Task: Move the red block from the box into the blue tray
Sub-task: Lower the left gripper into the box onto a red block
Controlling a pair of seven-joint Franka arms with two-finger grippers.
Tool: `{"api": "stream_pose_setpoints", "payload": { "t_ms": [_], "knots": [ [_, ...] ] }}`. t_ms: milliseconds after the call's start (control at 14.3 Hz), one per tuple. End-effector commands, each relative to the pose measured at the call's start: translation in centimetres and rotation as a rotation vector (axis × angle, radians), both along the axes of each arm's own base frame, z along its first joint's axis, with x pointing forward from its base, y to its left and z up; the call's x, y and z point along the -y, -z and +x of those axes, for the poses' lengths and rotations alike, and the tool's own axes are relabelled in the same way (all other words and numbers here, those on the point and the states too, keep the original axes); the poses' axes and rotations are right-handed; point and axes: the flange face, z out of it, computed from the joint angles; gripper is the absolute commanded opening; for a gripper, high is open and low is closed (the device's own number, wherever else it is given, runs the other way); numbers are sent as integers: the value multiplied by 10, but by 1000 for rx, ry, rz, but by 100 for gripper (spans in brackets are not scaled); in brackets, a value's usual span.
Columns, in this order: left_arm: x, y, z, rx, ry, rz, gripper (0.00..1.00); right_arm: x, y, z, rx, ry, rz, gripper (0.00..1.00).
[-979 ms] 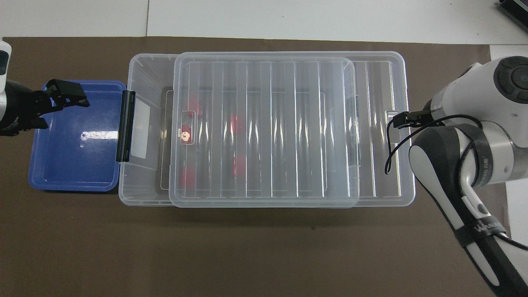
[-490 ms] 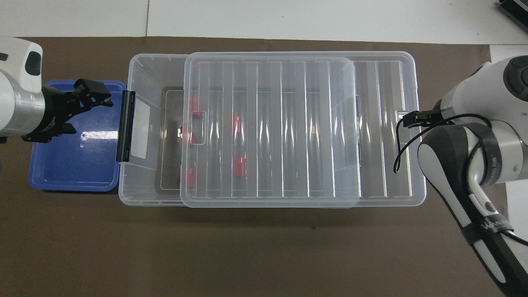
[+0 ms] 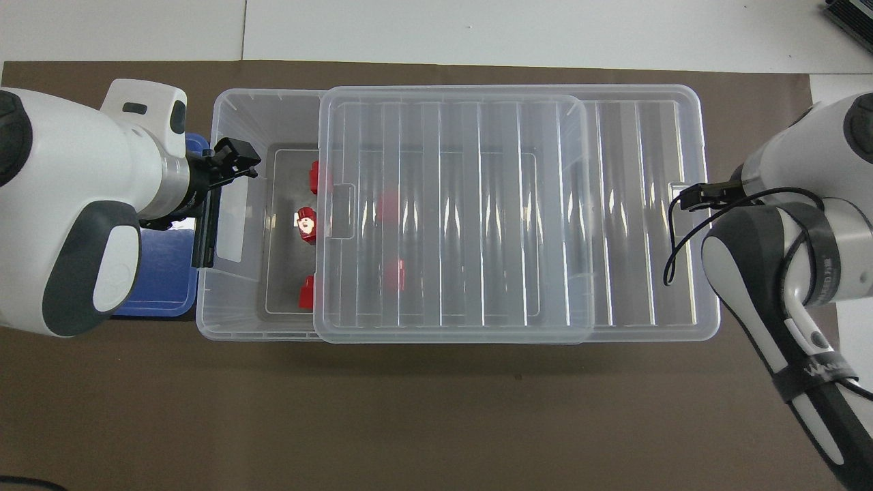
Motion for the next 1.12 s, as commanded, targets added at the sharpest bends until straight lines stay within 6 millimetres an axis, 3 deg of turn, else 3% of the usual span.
{"api": "stream_pose_setpoints", "payload": {
  "t_ms": [0,210,840,1049],
  "knots": [
    [4,21,-5,36,-5,12,100,9,1,1,0,-23,-25,100],
    [14,52,-5,55,17,22,100,13,1,1,-2,-22,-33,100],
    [39,96,-9,54,67,59,100,29,1,1,-3,-11,-66,100],
    [56,125,-12,30,115,93,100,31,1,1,-5,-16,-83,100]
  ]
}}
